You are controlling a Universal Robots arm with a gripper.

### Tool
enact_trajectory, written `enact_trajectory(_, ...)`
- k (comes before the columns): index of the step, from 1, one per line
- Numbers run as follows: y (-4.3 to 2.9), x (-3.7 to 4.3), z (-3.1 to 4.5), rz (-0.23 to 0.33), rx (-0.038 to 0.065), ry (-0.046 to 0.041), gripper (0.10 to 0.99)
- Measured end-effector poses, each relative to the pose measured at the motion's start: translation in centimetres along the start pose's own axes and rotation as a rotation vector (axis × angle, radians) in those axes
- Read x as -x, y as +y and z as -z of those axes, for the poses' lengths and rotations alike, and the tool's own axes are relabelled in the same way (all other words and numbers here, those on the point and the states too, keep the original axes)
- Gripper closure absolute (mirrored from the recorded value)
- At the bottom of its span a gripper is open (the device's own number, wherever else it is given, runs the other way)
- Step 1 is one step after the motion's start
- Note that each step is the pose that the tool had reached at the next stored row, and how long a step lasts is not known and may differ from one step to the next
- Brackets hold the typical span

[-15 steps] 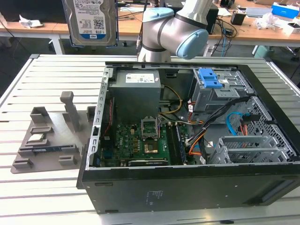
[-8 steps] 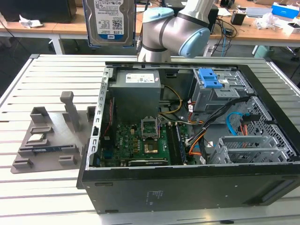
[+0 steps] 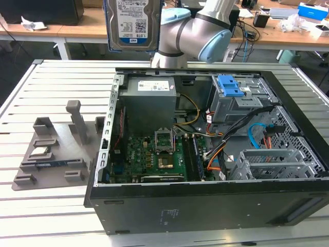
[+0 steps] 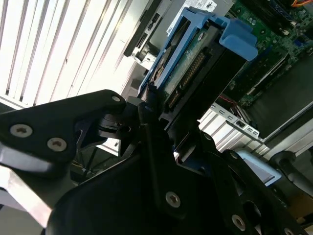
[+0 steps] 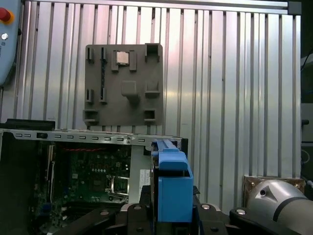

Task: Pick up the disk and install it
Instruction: 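Pick up the disk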

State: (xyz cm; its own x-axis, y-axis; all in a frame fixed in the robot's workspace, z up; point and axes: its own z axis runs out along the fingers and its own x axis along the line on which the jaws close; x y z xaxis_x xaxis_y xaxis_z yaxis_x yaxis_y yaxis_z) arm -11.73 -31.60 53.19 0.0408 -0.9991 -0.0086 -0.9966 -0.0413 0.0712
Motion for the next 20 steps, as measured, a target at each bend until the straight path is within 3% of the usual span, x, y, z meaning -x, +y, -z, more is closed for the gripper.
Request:
enact_trajectory(7,-2.31,-0.09,0.16,0.000,0.000,0.0000,0.722)
enact_trajectory(9,-3.70,-0.15,0.27,0.000,0.000,0.0000,0.722)
enact_trajectory(18,-6.49,-0.27,0.47,0.000,0.000,0.0000,0.722)
enact_trajectory(20,-7.37,-0.30,0.53,0.000,0.000,0.0000,0.722)
